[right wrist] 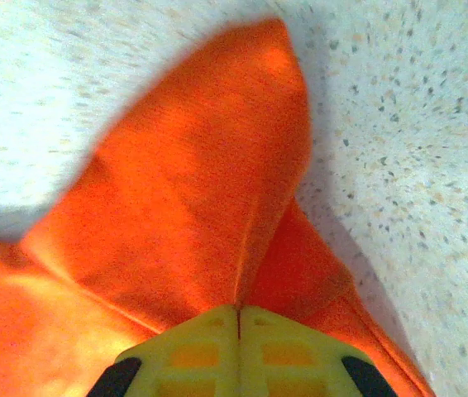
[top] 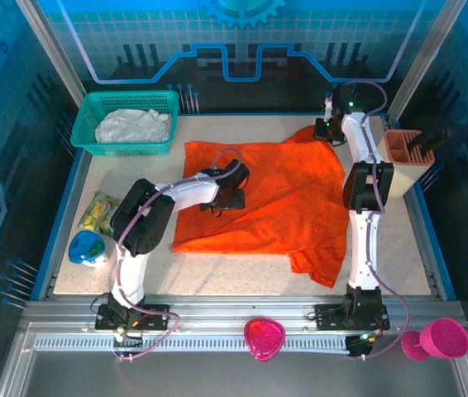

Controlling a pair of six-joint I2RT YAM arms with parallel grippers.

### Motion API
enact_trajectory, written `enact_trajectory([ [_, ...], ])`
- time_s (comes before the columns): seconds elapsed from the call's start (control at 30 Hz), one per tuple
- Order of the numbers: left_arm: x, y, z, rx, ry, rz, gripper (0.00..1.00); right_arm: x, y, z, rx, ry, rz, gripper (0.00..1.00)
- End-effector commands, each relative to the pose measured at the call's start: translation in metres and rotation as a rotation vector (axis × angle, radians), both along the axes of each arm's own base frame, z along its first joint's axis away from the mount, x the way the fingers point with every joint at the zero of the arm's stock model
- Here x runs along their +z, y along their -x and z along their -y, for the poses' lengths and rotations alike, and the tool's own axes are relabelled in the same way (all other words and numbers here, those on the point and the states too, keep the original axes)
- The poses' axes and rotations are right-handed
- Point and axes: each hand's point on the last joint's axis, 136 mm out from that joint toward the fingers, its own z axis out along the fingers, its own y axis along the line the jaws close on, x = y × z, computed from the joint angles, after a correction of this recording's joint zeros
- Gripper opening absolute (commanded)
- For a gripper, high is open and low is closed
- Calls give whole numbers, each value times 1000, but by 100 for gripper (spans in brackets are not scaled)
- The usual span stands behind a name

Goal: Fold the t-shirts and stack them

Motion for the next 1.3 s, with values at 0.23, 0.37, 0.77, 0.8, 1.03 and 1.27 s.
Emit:
enact_trajectory([
  [0.23,-33,31,-22,36,-46,-131,93,33,70,-57,34,-12,-34,0],
  [0.37,-34,32,-24,35,-49,-133,93,5,113,-85,32,-29,-101,0],
  [0.77,-39,35,-28,35,-50,-144,92,21,166,-110,17,41,-54,49],
  [0.8,-39,35,-28,37,-49,-143,93,31,165,-106,12,49,-34,51],
  [1.03,-46,37,-24,38,-32,-159,93,57,160,-75,-19,135,19,55],
  [1.27,-47,39,-26,39,-34,-159,92,20,151,-65,-37,143,-75,50],
])
